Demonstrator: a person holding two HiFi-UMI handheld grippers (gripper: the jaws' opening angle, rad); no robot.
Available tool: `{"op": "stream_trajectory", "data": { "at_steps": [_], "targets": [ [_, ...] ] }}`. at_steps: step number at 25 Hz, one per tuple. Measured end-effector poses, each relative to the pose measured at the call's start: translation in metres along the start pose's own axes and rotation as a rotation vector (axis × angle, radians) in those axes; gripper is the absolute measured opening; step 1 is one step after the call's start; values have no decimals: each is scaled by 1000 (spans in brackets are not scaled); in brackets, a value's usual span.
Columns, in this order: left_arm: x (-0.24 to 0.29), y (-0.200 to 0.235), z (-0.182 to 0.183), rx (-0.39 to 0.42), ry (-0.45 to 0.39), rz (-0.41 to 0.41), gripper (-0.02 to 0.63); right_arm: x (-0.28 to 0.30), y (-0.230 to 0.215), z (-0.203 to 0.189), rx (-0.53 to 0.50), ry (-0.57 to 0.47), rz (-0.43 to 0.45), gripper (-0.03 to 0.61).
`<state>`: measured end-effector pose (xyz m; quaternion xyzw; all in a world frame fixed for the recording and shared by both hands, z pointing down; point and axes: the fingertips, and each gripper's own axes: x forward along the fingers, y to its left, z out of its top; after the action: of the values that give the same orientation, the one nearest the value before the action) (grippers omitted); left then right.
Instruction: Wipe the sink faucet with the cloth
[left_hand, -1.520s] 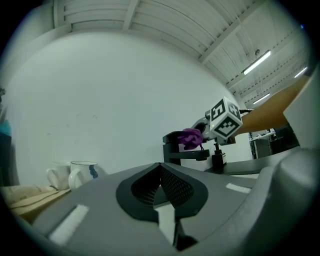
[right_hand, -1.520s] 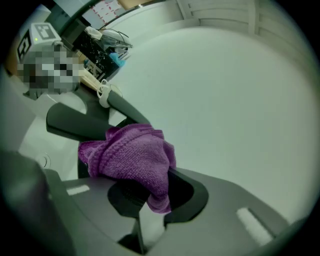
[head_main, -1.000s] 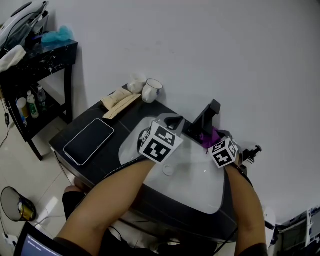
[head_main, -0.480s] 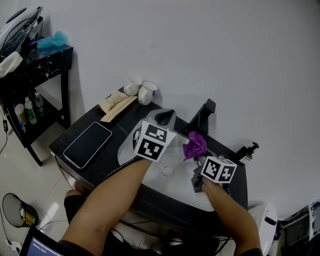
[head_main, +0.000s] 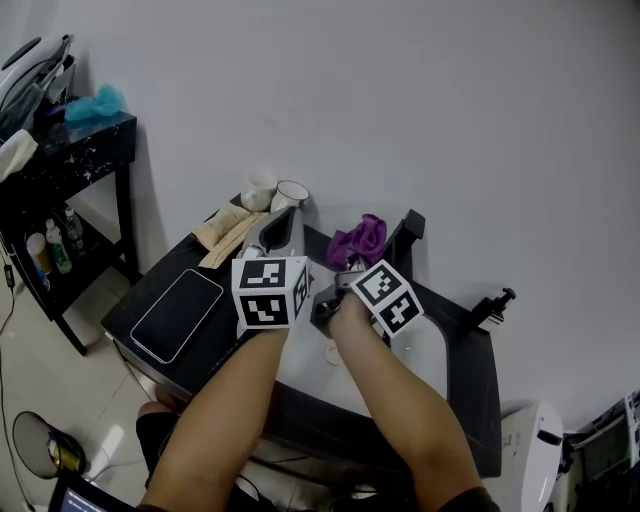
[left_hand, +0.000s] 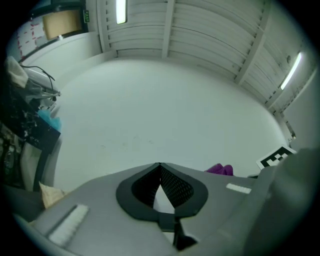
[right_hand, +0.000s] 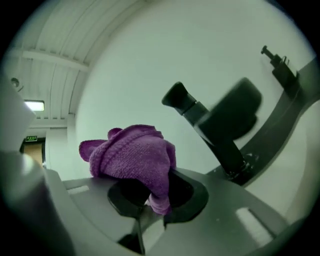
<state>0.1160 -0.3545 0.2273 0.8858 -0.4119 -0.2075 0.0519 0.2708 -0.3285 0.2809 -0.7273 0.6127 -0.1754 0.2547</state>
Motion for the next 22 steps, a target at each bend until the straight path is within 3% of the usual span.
{"op": "stream_trajectory", "data": {
  "at_steps": [3,6,10,13,19,22],
  "targets": [
    [-3,6,6,6,-27,31,18,15,13,29,7,-113,-31,63],
    [-3,6,8,12,-36,34,18,20,11,40,38,-157,-74,63],
    [-4,2,14,42,-57,21,18,20,-19,23,91,-135,-160,63],
    [-3,-2,13,120,-56,16,18,19,-34,10,118,-116,-203,63],
    [0,-4,3,138,-22,-1,18,10,-54,-22,191,-64,-232,63],
    [1,-5,0,127,-8,-7,18,2,-48,-28,134,-20,-193,63]
  ]
}}
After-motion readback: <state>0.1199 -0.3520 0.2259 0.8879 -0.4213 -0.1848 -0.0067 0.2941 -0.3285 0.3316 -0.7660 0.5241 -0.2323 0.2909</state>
